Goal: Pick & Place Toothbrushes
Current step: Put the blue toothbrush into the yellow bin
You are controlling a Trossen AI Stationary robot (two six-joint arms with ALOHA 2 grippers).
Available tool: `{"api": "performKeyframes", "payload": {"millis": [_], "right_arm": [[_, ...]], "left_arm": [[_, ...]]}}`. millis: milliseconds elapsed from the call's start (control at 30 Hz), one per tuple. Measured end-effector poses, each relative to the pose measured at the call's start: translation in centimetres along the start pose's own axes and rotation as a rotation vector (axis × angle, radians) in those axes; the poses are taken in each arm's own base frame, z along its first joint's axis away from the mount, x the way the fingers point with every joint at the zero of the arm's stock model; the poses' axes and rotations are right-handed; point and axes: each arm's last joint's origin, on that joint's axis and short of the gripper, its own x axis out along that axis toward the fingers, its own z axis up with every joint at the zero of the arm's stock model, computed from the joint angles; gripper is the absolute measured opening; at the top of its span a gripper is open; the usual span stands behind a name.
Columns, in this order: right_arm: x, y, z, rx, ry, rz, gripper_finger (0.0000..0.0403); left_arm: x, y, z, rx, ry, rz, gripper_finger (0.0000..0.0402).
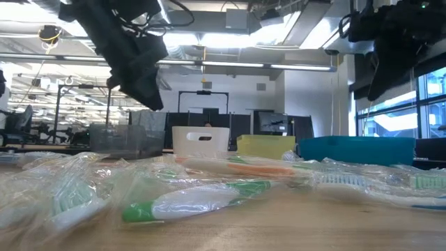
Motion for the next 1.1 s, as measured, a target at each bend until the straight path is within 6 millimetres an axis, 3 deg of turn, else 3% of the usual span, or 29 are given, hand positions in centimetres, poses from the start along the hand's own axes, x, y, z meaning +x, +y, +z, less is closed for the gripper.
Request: {"api": "performKeyframes", "payload": {"millis": [333,600,767,1100], "right_arm": [[3.2,1.4,-0.4,-0.045,0.146,-0.081,0.0006],[5.2,3.3,0.2,0.045,0.132,0.001,0.0015],[6.4,3.9,1.1,0.115,0.092,0.050,0.0039],[8.6,2.3,2.2,0.309,0.122,-0.047,0.0131]], "left_arm": [[-0.9,-1.5,-1.0,-0.003,-0.015,-0.034,0.0102],[-1.0,-1.6,-1.1,0.002,-0.028,-0.023,0.0102],[-1.0,-1.5,-1.1,0.002,-0.034,-0.015,0.0102],[-1.0,-1.5,-1.0,0.002,-0.038,-0.011,0.0102]]}}
